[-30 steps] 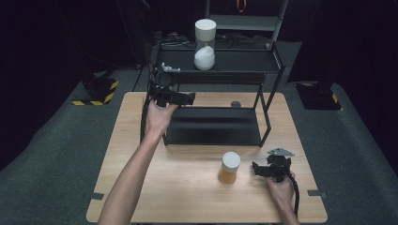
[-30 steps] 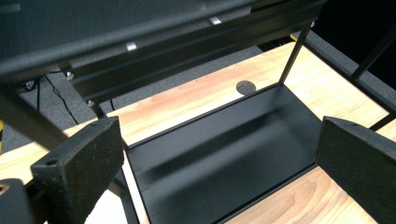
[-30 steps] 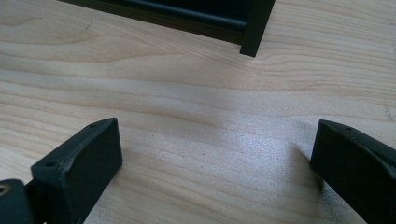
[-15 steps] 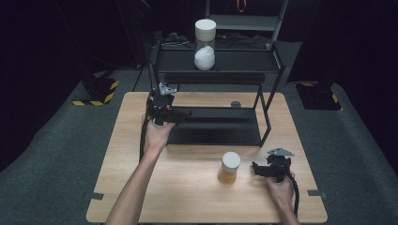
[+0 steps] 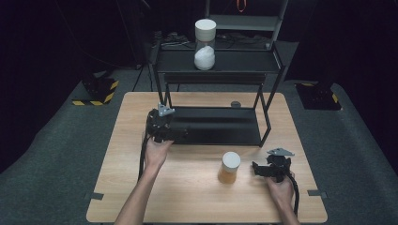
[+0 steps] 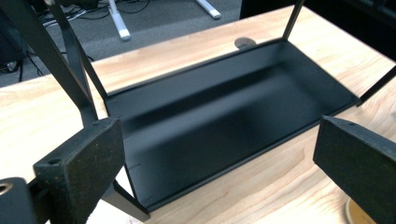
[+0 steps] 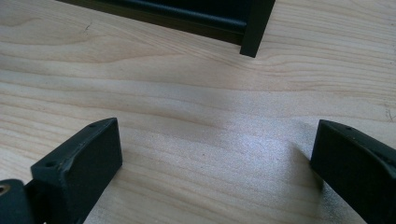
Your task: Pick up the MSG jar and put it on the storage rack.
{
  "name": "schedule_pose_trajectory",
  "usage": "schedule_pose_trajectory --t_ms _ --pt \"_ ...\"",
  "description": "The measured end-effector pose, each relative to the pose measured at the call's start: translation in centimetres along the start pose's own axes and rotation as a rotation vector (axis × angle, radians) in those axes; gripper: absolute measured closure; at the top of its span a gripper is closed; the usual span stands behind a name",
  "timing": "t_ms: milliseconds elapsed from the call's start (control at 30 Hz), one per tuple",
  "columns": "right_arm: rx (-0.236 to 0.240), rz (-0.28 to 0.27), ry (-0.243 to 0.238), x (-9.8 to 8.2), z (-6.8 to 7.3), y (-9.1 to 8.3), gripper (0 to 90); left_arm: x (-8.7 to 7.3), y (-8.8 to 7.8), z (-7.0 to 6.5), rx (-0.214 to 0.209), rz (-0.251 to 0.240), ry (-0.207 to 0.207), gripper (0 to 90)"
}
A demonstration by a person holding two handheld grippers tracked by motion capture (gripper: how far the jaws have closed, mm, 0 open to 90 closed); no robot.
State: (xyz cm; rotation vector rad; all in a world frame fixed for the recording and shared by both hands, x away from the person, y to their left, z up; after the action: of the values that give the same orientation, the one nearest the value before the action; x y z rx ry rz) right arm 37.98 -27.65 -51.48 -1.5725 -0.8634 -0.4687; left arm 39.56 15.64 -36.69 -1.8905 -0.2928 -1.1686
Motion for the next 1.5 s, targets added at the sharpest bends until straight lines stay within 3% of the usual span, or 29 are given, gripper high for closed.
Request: schedule_pose_trajectory --t_ms 333,567,867,1167,1500 --pt "0.000 0.000 0.000 0.0 0.0 0.0 1.3 -3.0 1.1 0.6 -0.016 0.000 -0.021 2.6" --pt "0.000 0.000 0.000 0.0 0.0 0.0 1.3 -5.1 2.3 0.3 0.002 0.031 -0.026 3.0" --pt "0.000 0.000 0.000 0.0 0.0 0.0 1.3 -8.4 5.1 0.1 0.012 0.084 -0.043 3.0" --pt "0.000 0.000 0.000 0.0 0.0 0.0 1.3 -10.5 6.9 0.3 0.036 0.107 -0.065 3.1" --pt "0.000 0.000 0.000 0.0 0.0 0.0 1.3 -11.4 7.6 0.3 0.042 0.108 -0.083 3.4"
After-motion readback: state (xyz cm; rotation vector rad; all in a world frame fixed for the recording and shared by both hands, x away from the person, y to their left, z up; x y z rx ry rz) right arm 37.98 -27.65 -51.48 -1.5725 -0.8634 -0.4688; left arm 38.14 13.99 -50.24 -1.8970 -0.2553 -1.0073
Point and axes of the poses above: each handheld gripper's, and its own axes: y roughly forward along the jaws, x roughly out of its top, z roughly to its left, the point moved 10 cm from there along y, roughly forward along the jaws, and after that the axes turned 15 degrees about -x, right-handed, at the moved point
